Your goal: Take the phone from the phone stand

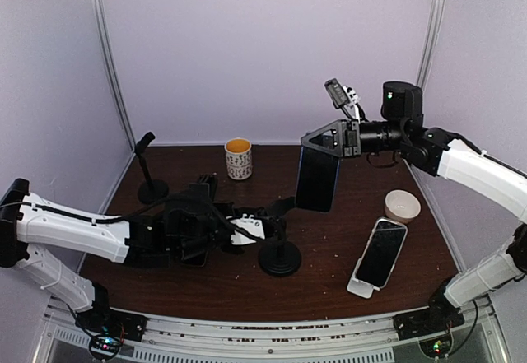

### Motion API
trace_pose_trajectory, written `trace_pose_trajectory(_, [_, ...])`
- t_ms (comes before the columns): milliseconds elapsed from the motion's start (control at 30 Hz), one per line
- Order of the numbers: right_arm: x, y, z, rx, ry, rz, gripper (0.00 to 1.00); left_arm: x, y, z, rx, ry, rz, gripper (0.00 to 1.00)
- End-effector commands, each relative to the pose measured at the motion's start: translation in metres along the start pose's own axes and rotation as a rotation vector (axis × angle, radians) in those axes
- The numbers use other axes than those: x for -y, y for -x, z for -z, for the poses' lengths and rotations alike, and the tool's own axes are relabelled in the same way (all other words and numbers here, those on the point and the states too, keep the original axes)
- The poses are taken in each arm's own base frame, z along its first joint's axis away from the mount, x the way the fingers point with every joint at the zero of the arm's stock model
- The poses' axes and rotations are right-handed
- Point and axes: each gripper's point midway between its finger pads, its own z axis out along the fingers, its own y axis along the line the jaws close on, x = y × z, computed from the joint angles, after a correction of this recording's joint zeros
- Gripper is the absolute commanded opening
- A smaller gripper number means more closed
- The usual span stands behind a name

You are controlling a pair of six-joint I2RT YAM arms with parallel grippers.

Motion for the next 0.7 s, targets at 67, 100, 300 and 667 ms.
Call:
trace_pose_trajectory(67, [0.001, -0.001, 0.007, 0.014, 0.004, 0.025, 0.00, -0.024, 0.021, -0.002, 0.044, 0.036, 0.020, 0.21])
trace_pose_trajectory(100, [0.001, -0.001, 0.007, 0.015, 0.004, 0.026, 0.00, -0.023, 0.023, -0.001, 0.054, 0.028, 0.024, 0.25])
trace_pose_trajectory(300, [0.001, -0.005, 0.007, 0.010, 0.011, 0.022, 0.00, -0.024, 0.023, 0.003, 0.066, 0.027, 0.046, 0.45])
trace_pose_trajectory(667, [0.003, -0.004, 0.012, 0.020, 0.002, 0.026, 0.00, -0.035, 0.024, 0.021, 0.044, 0.008, 0.152, 0.91])
